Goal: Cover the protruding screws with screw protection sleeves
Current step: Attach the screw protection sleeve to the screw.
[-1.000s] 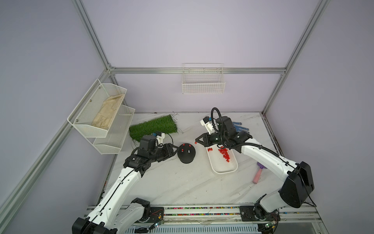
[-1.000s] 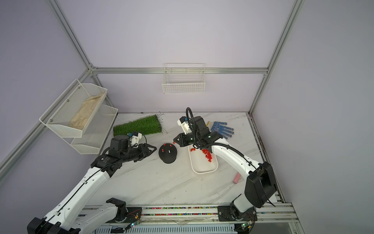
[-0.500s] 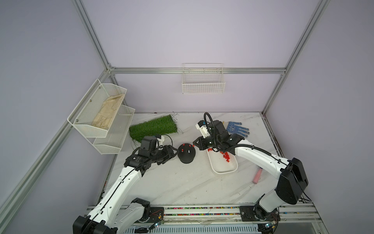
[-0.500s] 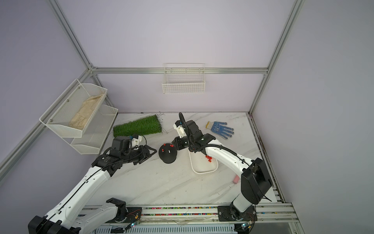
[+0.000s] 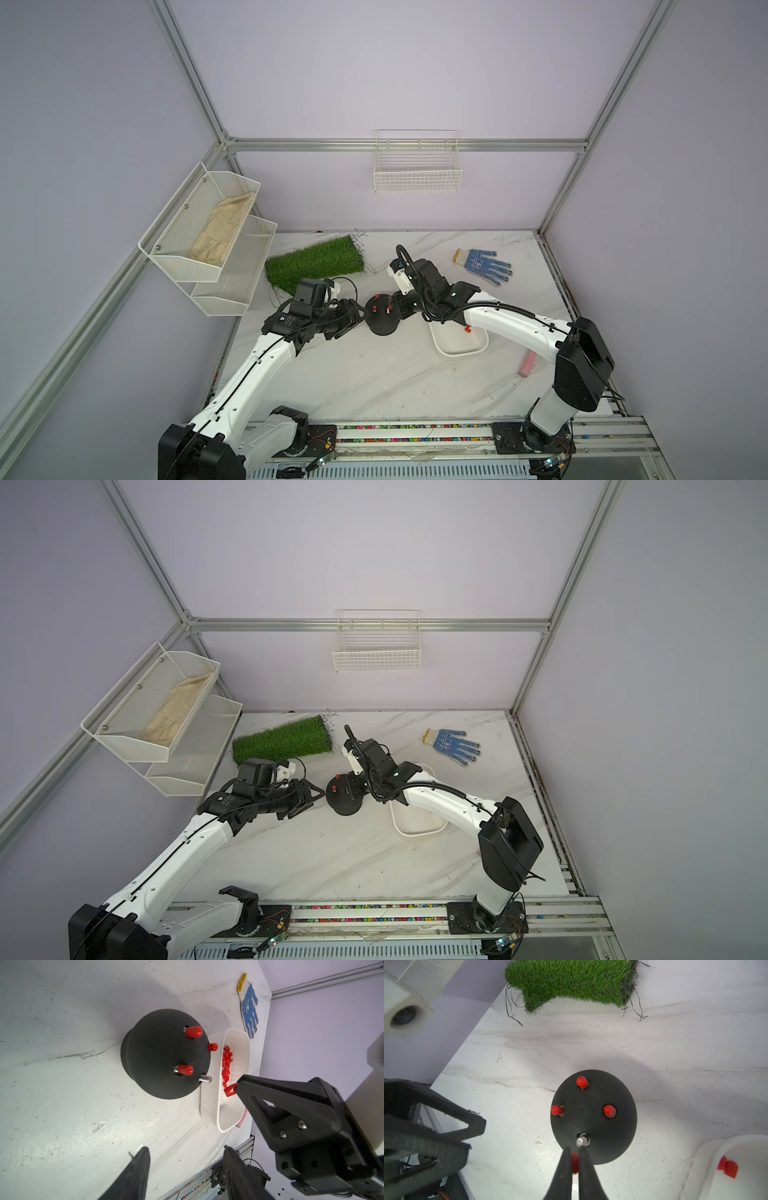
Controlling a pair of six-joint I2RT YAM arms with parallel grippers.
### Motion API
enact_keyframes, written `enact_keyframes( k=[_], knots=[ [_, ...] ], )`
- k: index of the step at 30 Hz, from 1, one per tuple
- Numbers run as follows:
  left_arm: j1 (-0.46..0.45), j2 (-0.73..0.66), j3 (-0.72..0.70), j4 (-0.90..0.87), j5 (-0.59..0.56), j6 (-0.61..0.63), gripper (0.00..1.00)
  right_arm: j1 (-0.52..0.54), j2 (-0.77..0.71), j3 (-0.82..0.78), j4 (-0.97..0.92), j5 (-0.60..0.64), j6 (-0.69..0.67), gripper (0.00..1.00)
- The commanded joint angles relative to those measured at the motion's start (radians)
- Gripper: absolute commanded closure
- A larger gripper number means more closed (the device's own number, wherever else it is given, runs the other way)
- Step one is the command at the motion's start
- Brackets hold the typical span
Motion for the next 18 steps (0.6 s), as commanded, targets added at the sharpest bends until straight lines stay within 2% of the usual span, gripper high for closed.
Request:
enact_keyframes(
  k=[1, 18],
  knots=[
    [0.004, 0.001, -0.020, 0.015, 0.009, 0.003, 0.42, 0.018, 0.010, 0.033, 0.018, 0.063, -0.026, 0.89],
    [0.004, 0.004, -0.027, 0.023, 0.013, 0.002, 0.42, 0.028, 0.037, 0.035, 0.037, 0.106, -0.033, 0.89]
  ],
)
